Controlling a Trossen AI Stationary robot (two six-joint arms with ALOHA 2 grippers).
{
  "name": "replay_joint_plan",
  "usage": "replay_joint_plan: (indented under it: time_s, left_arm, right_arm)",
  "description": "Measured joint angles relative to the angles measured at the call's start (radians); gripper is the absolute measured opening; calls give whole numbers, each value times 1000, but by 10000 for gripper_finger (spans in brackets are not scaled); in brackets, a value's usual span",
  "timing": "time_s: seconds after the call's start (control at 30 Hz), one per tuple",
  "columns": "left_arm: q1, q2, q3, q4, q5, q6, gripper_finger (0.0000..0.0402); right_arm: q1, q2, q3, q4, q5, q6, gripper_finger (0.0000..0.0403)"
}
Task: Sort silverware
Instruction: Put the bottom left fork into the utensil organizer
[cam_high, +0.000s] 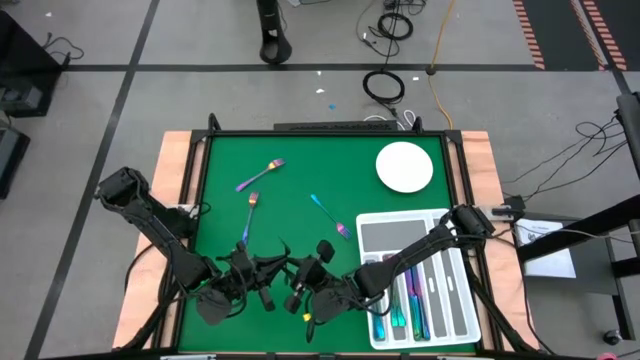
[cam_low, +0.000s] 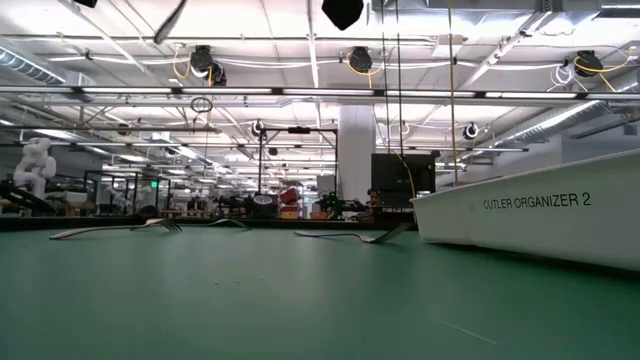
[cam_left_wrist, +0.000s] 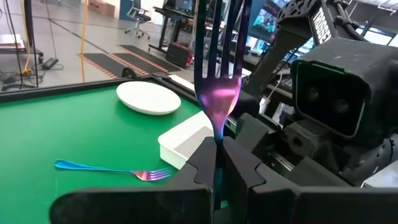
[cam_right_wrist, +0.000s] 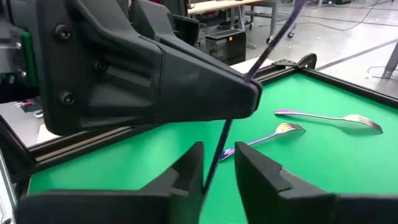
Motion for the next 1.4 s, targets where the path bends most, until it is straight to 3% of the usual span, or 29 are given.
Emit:
replay_joint_plan:
  time_s: [0.17, 0.5, 0.83, 1.0, 1.17, 1.3, 1.4]
  left_arm:
    - [0, 0, 0, -2, -1, 3, 13]
    - [-1, 0, 1, -48, 5, 6, 20]
    - [-6, -2, 1, -104, 56, 103, 146]
    - [-56, -23, 0, -182, 53, 100, 190]
    - [-168, -58, -4, -228, -73, 97, 198]
    - [-278, -69, -23, -236, -249, 76, 198]
    - [-332, -72, -35, -301, -277, -1, 199]
  right_arm:
    - [3, 0, 0, -3, 6, -23, 9]
    - [12, 0, 0, -5, 11, -24, 1]
    - [23, -48, 0, -88, 5, -28, 0]
    - [27, -127, 1, -358, 22, 121, 0]
    - [48, -189, 0, -770, 8, 413, 0]
    - [93, -251, 0, -1064, -21, 680, 0]
    - [126, -281, 0, -1228, -79, 854, 0]
